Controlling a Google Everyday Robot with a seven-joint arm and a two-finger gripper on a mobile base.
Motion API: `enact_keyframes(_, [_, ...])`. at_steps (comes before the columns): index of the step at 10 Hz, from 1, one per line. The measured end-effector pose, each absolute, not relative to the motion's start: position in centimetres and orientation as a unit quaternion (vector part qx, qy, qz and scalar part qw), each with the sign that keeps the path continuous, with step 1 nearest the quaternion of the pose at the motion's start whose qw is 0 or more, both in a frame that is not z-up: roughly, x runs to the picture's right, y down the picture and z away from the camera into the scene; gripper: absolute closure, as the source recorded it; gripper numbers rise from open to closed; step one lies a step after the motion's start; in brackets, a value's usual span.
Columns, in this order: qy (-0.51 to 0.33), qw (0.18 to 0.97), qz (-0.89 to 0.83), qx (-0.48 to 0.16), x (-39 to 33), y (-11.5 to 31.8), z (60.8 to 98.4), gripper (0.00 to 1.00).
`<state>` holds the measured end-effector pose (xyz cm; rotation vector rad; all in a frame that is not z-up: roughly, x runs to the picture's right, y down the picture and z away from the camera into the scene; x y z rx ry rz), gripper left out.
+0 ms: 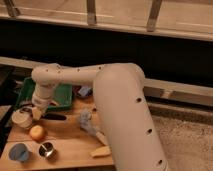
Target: Place brush in paper cup
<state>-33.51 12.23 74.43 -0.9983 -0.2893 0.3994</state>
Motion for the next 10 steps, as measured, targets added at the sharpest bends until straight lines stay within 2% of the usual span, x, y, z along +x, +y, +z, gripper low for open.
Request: enact_keyframes(10, [-0.152,0.865,0.117,-0.464,-38.2,10.9,73.6,1.0])
